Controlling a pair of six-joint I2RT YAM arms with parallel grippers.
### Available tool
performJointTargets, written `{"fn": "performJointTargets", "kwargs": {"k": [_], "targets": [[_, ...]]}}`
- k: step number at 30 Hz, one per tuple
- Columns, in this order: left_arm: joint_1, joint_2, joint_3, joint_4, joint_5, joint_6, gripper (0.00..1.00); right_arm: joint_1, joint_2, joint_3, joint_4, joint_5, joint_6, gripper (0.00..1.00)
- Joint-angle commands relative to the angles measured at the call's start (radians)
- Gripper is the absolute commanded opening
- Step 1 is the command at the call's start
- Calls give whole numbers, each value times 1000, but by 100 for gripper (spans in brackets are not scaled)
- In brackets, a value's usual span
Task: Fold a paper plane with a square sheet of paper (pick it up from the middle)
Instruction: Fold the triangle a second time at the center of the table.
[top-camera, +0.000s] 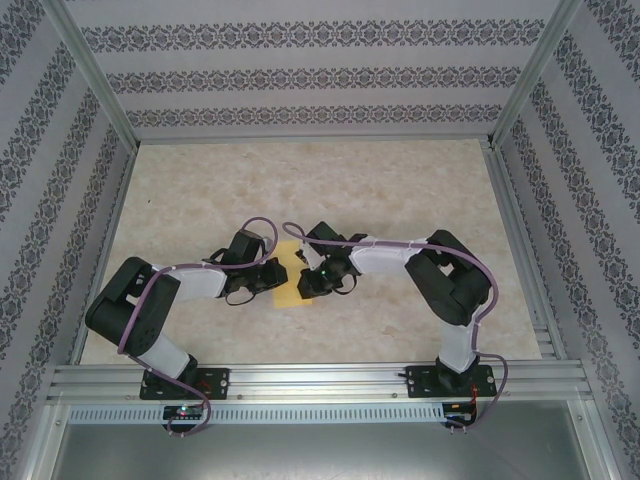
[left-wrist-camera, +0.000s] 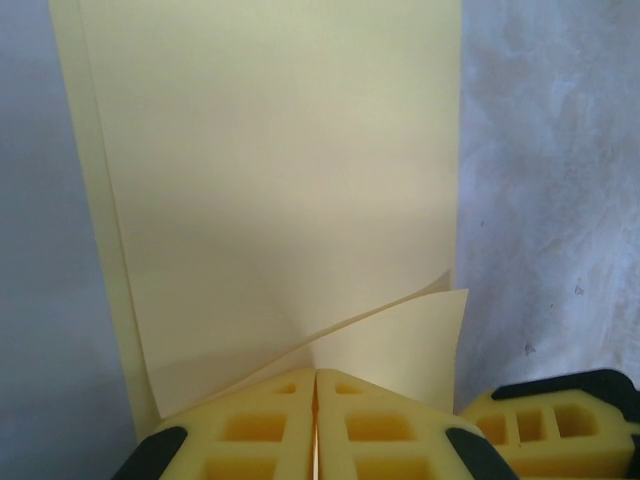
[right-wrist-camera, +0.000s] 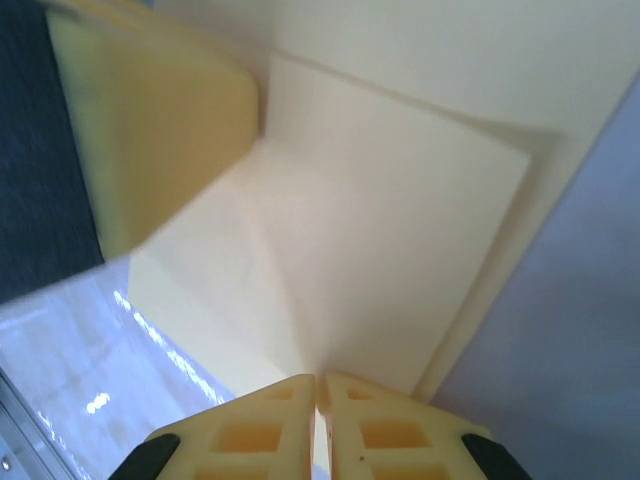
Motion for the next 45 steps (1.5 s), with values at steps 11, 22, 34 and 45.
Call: {"fn": "performJointTargets", "kwargs": {"k": [11, 22, 34, 45], "targets": [[-6, 19, 14, -35, -53, 2, 8, 17, 26, 112, -57, -24, -22, 13], [-4, 20, 13, -36, -56, -4, 8, 20, 75, 91, -65, -18, -28, 12], [-5, 17, 16, -54, -68, 5, 8, 3, -38, -114, -68, 5, -32, 12], [-4, 1, 37, -48, -28, 15, 8, -8, -42, -144, -35, 4, -11, 12]]}}
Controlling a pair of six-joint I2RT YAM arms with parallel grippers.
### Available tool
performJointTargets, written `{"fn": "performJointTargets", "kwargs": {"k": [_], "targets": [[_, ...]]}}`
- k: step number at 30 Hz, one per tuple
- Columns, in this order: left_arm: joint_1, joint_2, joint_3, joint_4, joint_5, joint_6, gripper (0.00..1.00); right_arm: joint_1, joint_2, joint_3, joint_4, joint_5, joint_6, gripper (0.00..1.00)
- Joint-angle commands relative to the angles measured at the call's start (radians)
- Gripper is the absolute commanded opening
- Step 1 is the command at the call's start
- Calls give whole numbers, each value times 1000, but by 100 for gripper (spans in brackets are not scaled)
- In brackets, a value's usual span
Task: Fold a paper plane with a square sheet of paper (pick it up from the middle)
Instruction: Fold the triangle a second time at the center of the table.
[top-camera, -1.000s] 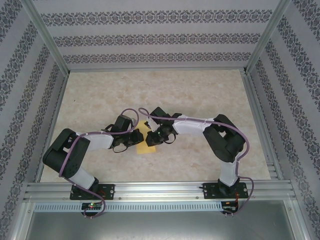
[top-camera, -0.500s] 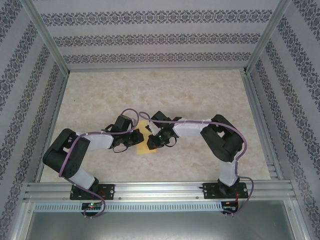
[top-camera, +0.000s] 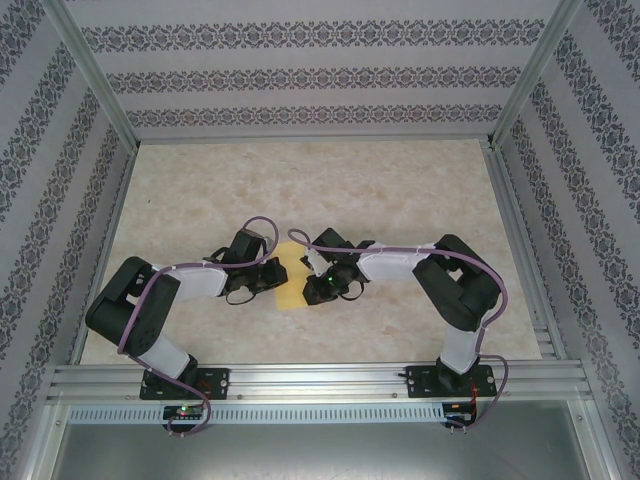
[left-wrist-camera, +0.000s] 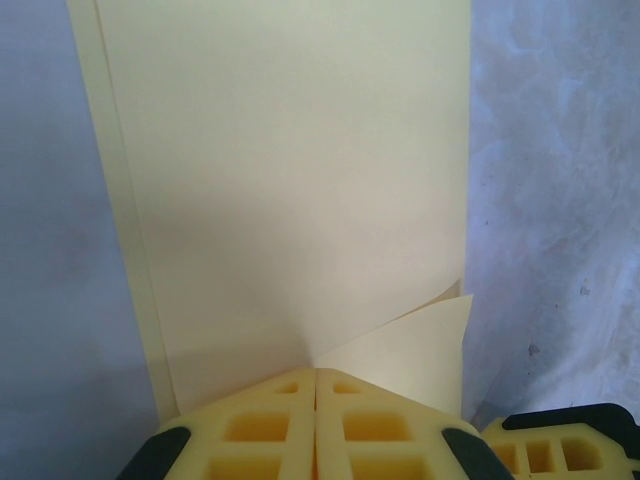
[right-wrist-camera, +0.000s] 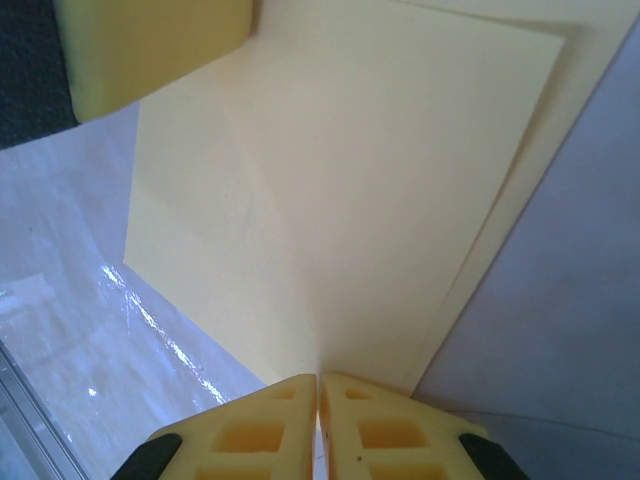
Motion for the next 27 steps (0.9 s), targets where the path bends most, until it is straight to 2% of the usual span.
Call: {"fn": "performJointTargets", "kwargs": {"k": [1, 5, 11, 21, 27], "targets": [[-3, -9, 22, -11, -13, 13, 8, -7, 13, -46, -89, 20, 18, 11], [-3, -26, 41, -45, -23, 31, 9, -12, -9, -68, -85, 21, 23, 11], [-4, 44, 39, -60, -43, 35, 8, -23, -44, -92, -78, 19, 30, 11], [-6, 77, 40, -73, -53, 35, 8, -26, -44, -96, -72, 22, 42, 11], [-6, 95, 46, -111, -73, 43, 8, -29, -80, -129, -55, 16, 45, 15]]}}
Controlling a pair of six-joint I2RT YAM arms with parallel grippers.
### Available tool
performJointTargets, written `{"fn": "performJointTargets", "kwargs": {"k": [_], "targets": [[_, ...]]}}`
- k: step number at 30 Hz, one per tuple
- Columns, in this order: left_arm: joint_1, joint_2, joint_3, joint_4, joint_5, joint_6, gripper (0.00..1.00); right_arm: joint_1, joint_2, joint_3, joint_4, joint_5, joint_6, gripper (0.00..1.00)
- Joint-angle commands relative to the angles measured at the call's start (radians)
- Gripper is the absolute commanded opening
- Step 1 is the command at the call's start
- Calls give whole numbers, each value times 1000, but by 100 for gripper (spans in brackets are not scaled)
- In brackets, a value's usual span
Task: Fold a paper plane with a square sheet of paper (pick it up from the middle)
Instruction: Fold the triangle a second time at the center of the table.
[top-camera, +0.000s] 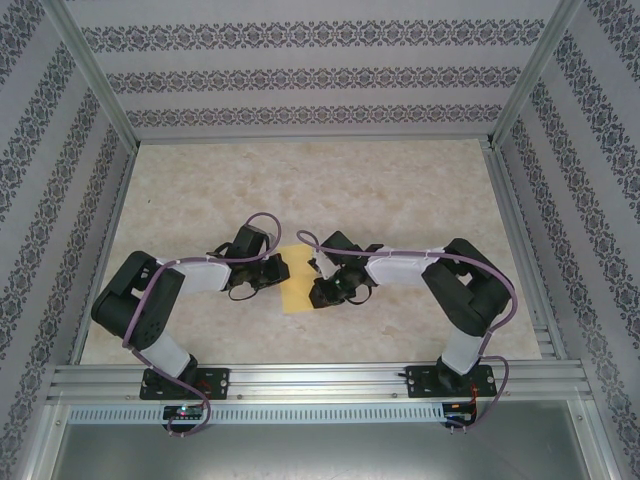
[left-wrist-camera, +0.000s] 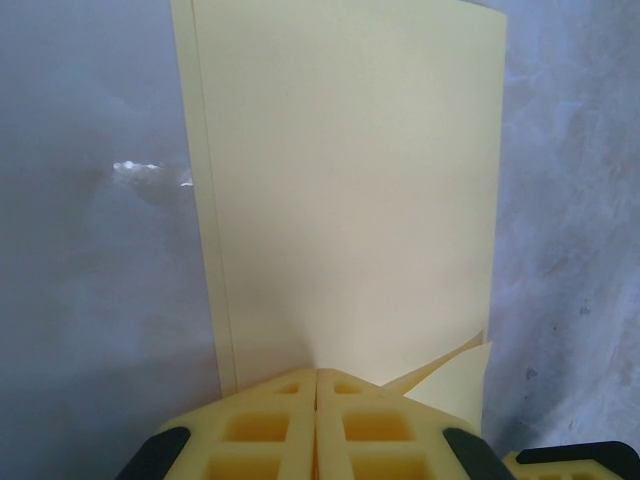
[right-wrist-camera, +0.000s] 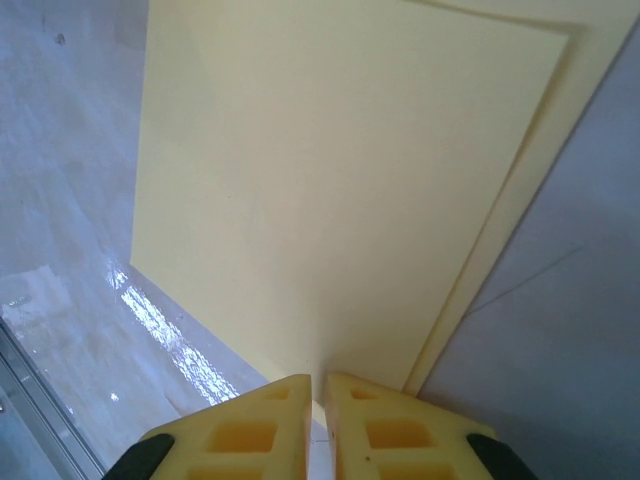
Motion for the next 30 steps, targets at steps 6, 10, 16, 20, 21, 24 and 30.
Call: {"fn": "performJointTargets", "kwargs": {"k": [6, 10, 16, 20, 21, 24, 30], "targets": [[-7, 48, -1, -106, -78, 32, 8, -20, -25, -55, -68, 27, 10, 16], [-6, 54, 4, -105, -76, 34, 8, -22, -26, -61, -68, 28, 11, 13], [-7, 58, 10, -106, -72, 34, 8, -28, -30, -76, -59, 31, 21, 6], [-8, 41, 31, -106, -49, 37, 8, -30, -11, -79, -44, 36, 33, 3], [-9, 27, 40, -103, -36, 33, 8, -30, -2, -78, -37, 36, 41, 3], [-22, -31, 62, -95, -13, 23, 9, -27, 21, -72, -12, 36, 65, 3], [-89, -132, 64, -74, -23, -26, 10, -26, 43, -57, 16, 44, 99, 3]]}}
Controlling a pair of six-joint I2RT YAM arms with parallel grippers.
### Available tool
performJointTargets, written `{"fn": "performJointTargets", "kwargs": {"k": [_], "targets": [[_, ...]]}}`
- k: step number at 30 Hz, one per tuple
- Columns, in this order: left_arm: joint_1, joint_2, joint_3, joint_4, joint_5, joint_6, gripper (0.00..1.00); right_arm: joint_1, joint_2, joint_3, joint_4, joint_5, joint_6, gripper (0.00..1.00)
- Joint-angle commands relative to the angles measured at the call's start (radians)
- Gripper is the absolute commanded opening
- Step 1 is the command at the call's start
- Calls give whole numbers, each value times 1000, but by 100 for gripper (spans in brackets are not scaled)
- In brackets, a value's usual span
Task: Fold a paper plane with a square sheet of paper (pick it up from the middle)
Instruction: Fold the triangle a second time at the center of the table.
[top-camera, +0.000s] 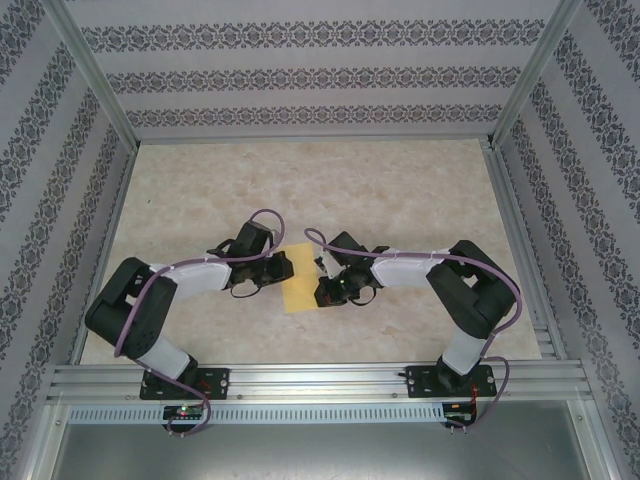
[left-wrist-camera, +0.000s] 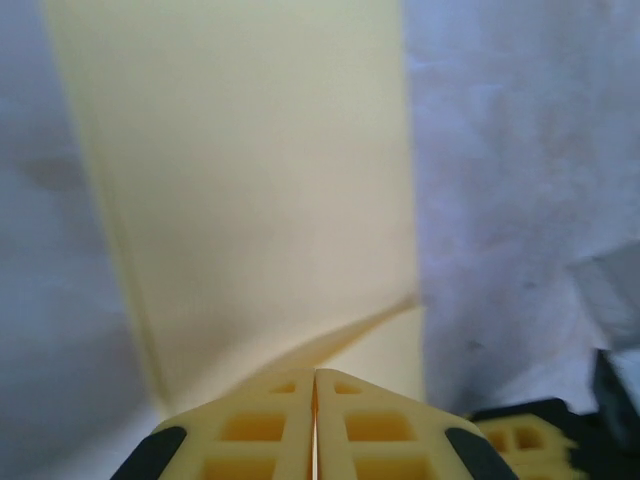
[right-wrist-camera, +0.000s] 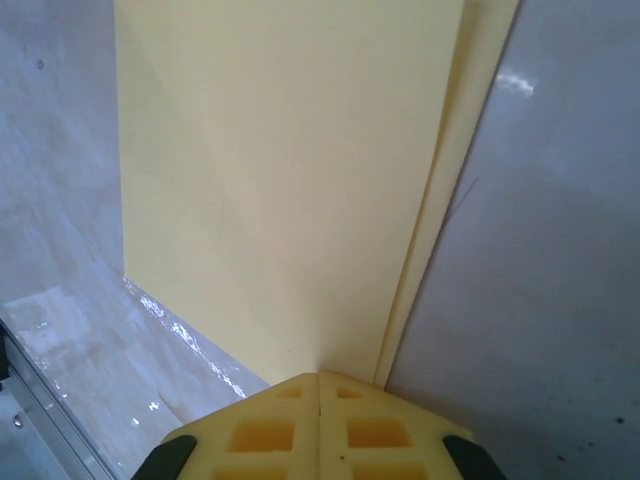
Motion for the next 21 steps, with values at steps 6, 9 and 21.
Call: {"fn": "performJointTargets", "kwargs": {"k": [6, 9, 21], "targets": [[-117, -58, -9, 46, -32, -93, 10, -6, 72, -10, -30, 57, 30, 3], [-151, -11, -18, 84, -27, -118, 9, -5, 73, -8, -32, 58, 32, 4], [-182, 116, 12, 28, -54, -135, 9, -6, 71, -13, -48, 71, 28, 4]]}}
